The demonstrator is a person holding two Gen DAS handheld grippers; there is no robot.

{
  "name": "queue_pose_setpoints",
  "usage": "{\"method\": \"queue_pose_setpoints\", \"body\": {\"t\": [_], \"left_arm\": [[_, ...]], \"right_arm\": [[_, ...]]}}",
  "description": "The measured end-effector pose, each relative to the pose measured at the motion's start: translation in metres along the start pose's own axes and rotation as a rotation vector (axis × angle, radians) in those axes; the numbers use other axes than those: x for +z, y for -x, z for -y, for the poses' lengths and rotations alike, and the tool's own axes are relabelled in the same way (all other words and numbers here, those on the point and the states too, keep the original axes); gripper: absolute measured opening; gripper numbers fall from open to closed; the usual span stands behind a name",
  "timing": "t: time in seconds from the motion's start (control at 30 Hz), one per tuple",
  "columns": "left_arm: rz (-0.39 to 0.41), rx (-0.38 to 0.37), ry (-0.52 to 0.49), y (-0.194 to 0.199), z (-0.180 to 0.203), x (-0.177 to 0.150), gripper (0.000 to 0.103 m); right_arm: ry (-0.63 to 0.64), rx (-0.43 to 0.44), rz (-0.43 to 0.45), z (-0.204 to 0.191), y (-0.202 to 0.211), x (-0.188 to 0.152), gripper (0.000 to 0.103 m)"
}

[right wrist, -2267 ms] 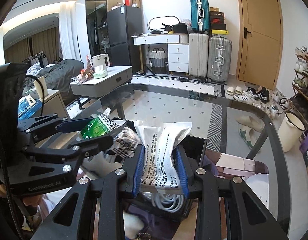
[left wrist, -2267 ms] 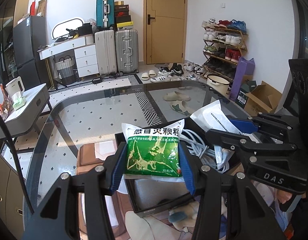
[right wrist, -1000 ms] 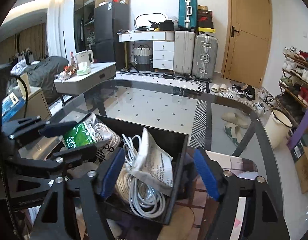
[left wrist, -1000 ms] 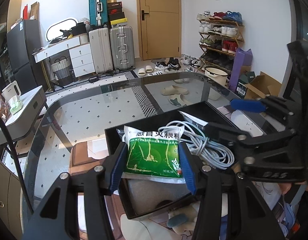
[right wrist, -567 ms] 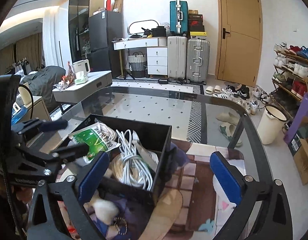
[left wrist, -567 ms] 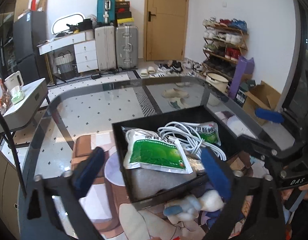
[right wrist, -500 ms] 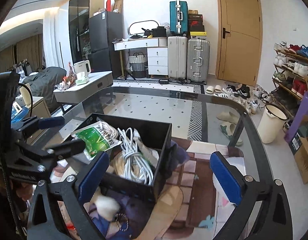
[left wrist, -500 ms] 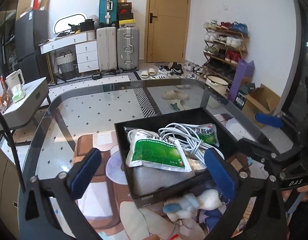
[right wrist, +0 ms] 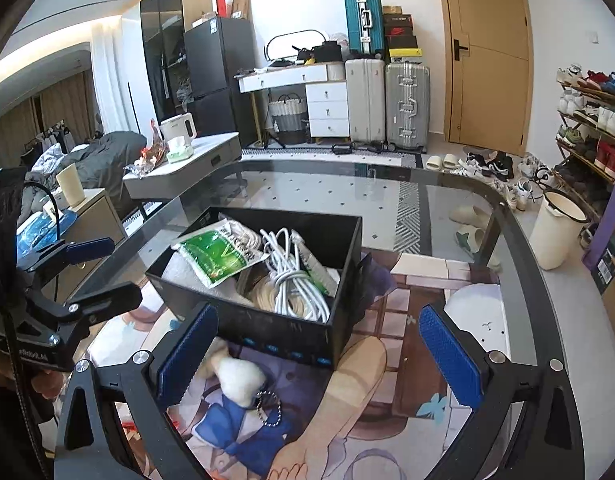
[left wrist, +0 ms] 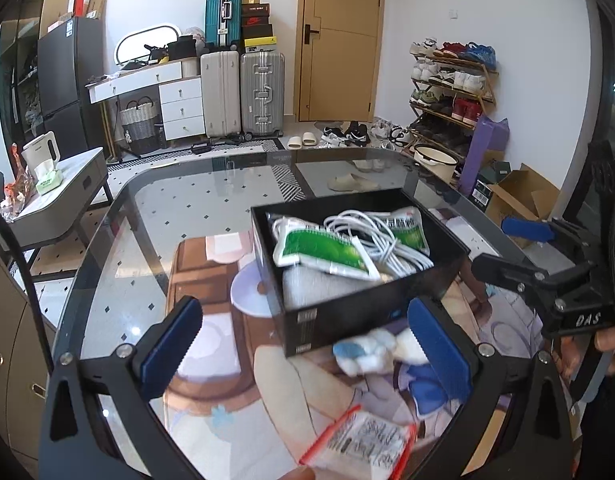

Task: Organize soft objects
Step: 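Lift both grippers out of the box and reach toward the remaining items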

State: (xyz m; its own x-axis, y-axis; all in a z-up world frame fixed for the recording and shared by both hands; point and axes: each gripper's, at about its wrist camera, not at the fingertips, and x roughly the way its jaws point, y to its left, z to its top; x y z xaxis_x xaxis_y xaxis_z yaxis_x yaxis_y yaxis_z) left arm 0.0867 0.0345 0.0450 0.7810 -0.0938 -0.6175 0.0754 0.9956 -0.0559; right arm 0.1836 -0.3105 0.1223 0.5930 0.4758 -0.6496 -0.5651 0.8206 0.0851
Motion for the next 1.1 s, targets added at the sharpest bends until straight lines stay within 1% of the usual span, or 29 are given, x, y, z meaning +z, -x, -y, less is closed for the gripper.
{"method": "queue_pose_setpoints", "body": {"t": [0.43, 0.63, 0.83, 1.1], "left_arm": [[-0.041, 0.031, -0.025, 0.004, 0.016, -0.028, 0.103], [-0.047, 0.031, -0.021, 0.007, 0.019, -0.034, 0.103], [-0.056, 0.032, -0.016, 0.008, 0.019, -0.04, 0.103], [-0.068, 0.01, -0.036, 0.013, 0.023, -0.048, 0.103]], "right_arm": [[0.034, 0.022, -0.051, -0.015, -0.005, -0.015, 0.102], [0.033, 0.028, -0.05, -0.018, -0.004, -0.015, 0.102], [0.034, 0.03, -0.068, -0.019, -0.004, -0.02, 0.102], [0.038, 0.028, -0.081, -0.019, -0.004, -0.029, 0.102]]}}
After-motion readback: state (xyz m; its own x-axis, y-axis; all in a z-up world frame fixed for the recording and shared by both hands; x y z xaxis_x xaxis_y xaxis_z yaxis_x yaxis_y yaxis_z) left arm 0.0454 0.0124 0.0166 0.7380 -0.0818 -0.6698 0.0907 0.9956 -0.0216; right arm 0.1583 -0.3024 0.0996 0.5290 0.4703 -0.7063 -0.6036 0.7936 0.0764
